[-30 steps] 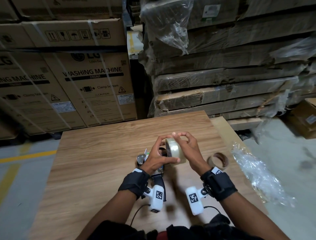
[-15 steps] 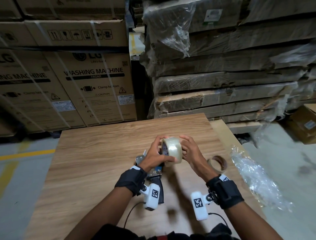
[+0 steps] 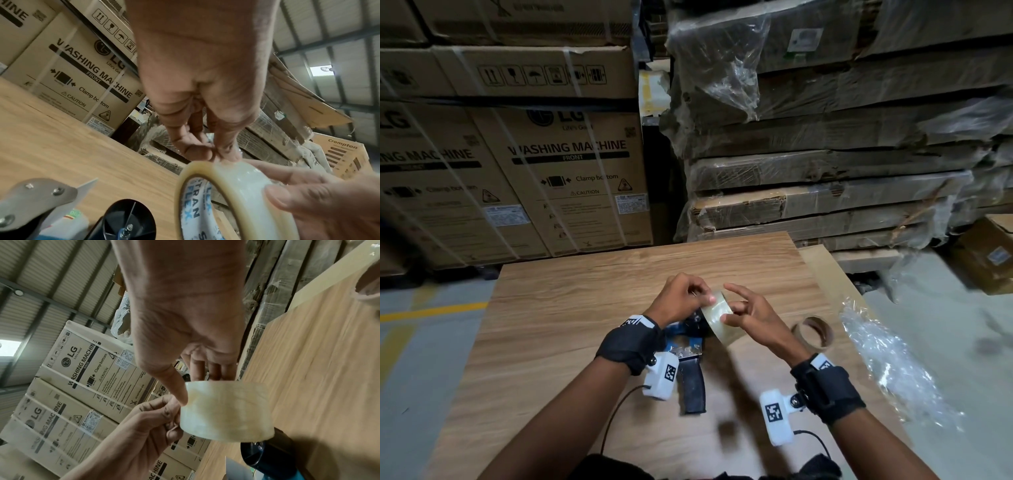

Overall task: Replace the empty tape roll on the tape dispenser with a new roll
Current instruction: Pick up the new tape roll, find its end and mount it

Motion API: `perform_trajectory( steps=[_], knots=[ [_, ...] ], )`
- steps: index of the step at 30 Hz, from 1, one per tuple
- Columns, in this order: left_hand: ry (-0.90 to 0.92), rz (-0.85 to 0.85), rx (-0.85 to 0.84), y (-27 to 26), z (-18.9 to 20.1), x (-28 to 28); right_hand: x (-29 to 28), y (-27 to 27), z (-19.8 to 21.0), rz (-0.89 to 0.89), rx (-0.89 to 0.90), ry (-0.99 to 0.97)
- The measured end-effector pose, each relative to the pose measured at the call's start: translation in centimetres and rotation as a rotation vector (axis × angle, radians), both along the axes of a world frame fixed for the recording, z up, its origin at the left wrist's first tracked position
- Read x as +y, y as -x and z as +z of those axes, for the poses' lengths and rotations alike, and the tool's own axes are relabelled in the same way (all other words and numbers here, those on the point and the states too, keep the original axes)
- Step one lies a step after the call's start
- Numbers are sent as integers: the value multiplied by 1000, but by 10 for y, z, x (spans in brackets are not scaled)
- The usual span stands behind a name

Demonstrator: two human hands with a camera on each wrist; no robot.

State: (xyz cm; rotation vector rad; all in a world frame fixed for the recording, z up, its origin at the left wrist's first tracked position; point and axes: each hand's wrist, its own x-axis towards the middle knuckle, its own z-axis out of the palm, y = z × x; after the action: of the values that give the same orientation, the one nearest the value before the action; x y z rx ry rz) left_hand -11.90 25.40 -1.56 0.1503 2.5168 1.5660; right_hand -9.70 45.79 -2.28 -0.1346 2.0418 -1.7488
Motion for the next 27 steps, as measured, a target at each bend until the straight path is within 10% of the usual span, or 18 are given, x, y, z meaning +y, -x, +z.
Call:
perform_trajectory(
  steps=[8,13,27],
  knots=[
    [-241,-70,-327,-5,-1,-13,11,6,5,210,-41,-26],
    [-105,-6,-44,-7,-3,-9,8,7,3,199,-36,-31],
    [-742,35,-510,-16,-12,-34,5,23,16,417,-218,-148]
  ],
)
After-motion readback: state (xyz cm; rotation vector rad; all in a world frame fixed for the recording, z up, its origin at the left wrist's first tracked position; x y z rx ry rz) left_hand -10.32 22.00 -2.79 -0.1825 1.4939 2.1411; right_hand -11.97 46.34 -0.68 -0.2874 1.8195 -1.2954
